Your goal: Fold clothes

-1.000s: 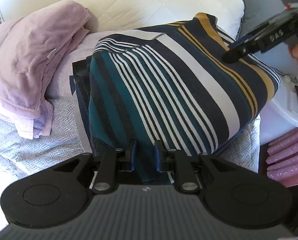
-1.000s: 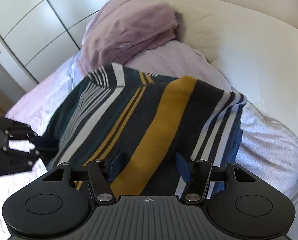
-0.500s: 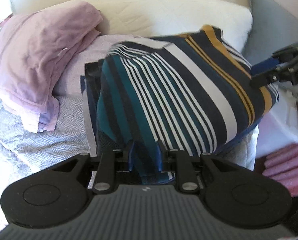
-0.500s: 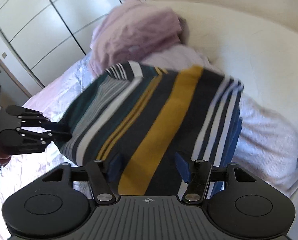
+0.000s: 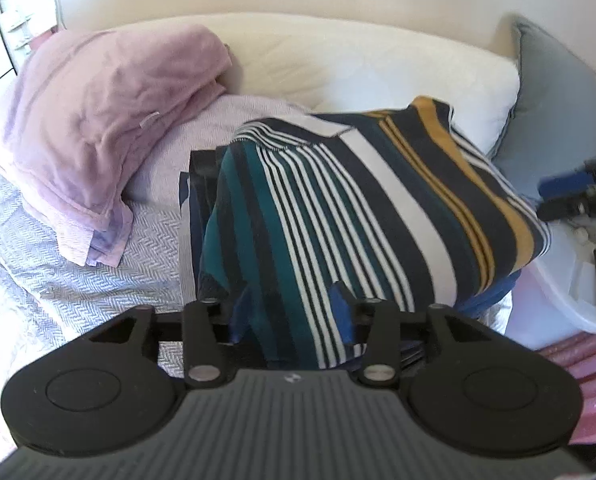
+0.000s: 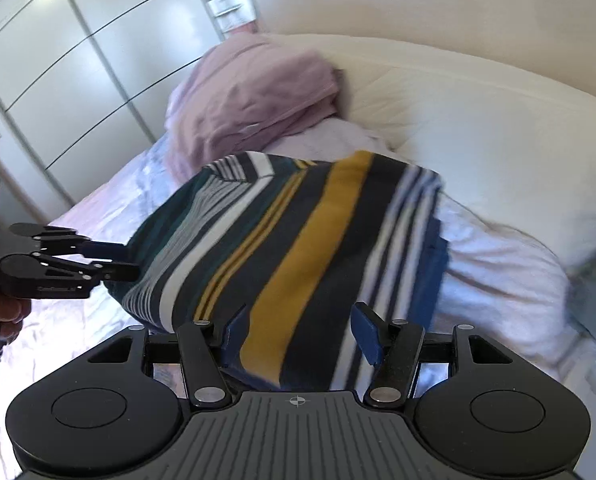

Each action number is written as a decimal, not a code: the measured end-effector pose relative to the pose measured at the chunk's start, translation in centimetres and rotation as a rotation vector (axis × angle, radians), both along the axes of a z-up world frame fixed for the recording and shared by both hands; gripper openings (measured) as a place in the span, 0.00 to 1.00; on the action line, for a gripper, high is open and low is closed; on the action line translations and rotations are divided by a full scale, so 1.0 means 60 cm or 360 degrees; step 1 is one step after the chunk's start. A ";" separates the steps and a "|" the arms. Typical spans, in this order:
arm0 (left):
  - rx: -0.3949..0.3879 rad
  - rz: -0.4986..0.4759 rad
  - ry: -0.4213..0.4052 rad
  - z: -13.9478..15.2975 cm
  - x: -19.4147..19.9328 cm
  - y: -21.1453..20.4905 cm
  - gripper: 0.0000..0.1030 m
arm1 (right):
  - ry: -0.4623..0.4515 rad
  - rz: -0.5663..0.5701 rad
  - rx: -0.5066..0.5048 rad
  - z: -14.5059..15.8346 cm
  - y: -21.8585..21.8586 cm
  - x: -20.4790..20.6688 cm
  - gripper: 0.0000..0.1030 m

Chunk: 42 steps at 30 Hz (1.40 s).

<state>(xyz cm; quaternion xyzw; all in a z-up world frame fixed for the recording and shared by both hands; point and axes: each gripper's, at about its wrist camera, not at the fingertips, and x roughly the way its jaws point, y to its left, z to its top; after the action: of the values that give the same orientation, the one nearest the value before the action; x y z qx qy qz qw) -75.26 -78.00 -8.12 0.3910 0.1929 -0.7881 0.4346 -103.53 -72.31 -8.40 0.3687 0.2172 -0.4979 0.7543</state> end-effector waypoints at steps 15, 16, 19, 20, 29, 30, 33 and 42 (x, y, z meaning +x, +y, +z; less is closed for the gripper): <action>-0.0074 -0.0079 0.0179 0.003 0.172 0.240 0.97 | 0.0042 -0.0529 -0.0023 -0.017 0.331 0.192 0.80; -0.0062 -0.0069 0.0180 0.002 0.187 0.258 0.97 | 0.0044 -0.0554 -0.0011 -0.017 0.353 0.212 0.80; -0.0035 -0.0036 0.0211 0.005 0.225 0.314 0.97 | 0.0043 -0.0578 0.0016 -0.010 0.413 0.262 0.80; -0.0039 -0.0039 0.0212 0.006 0.232 0.330 0.97 | 0.0045 -0.0593 0.0018 -0.006 0.429 0.272 0.80; -0.0130 -0.0074 0.0282 0.020 0.232 0.427 0.96 | 0.0143 -0.0690 -0.0038 0.036 0.515 0.313 0.80; -0.0129 -0.0073 0.0284 0.023 0.228 0.432 0.96 | 0.0147 -0.0694 -0.0044 0.039 0.518 0.312 0.80; -0.0137 -0.0058 0.0281 0.029 0.213 0.445 0.96 | 0.0150 -0.0692 -0.0054 0.047 0.524 0.309 0.80; -0.0059 0.0112 0.0208 0.043 0.179 0.467 0.95 | 0.0159 -0.0624 -0.0041 0.053 0.523 0.279 0.80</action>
<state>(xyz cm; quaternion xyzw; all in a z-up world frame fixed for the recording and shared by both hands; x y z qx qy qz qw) -64.55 -49.98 -5.55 0.3237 0.2200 -0.7995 0.4557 -86.79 -40.94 -5.23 0.3693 0.1720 -0.6555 0.6359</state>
